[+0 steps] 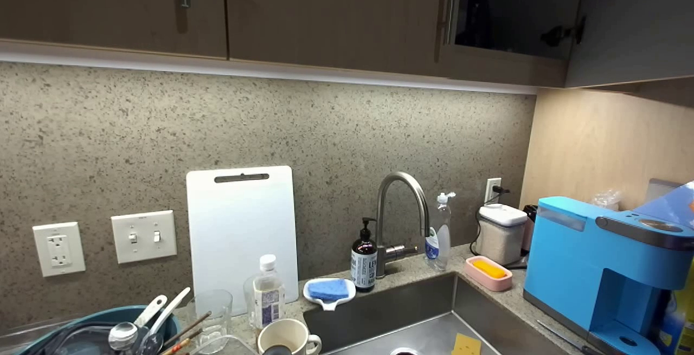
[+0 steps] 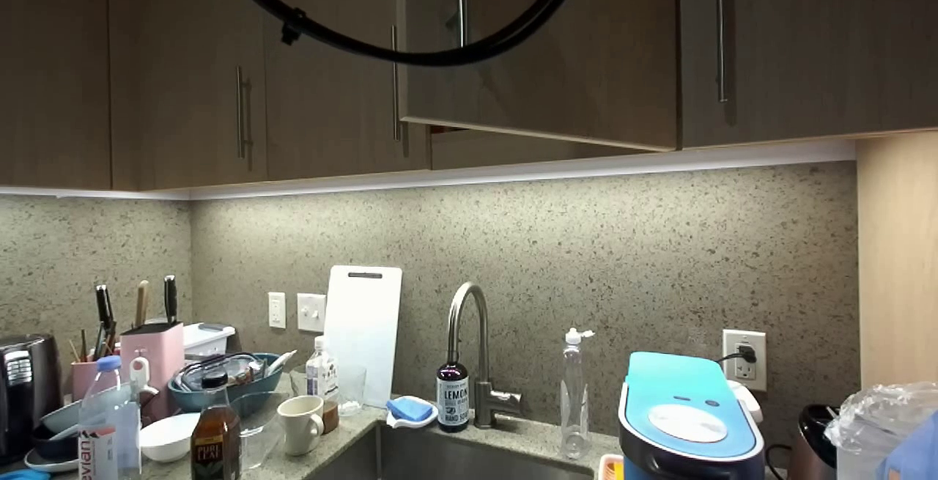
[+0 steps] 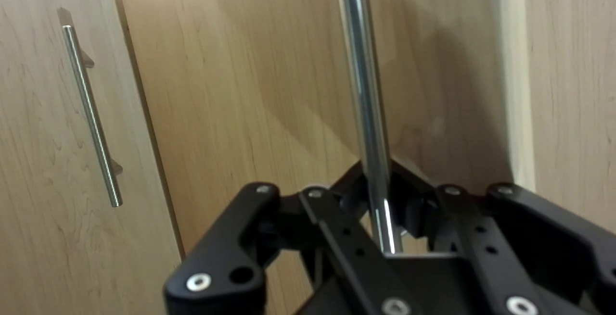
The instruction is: Open the top right cabinet door
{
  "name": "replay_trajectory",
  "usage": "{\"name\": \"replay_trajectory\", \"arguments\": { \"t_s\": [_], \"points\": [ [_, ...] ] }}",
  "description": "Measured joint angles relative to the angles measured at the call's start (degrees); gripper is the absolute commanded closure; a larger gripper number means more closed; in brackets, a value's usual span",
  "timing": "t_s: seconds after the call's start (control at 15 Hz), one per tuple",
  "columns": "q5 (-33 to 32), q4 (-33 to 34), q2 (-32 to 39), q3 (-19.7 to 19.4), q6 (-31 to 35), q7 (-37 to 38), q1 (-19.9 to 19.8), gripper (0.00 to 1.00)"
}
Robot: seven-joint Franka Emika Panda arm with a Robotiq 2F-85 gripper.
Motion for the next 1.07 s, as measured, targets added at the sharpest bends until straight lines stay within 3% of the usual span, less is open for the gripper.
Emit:
{"name": "replay_trajectory", "arguments": {
  "t_s": [1.07],
  "points": [
    [0.00,1.05,-0.65,-1.78,-1.82,-1.72,1.15,0.98]
  ]
}}
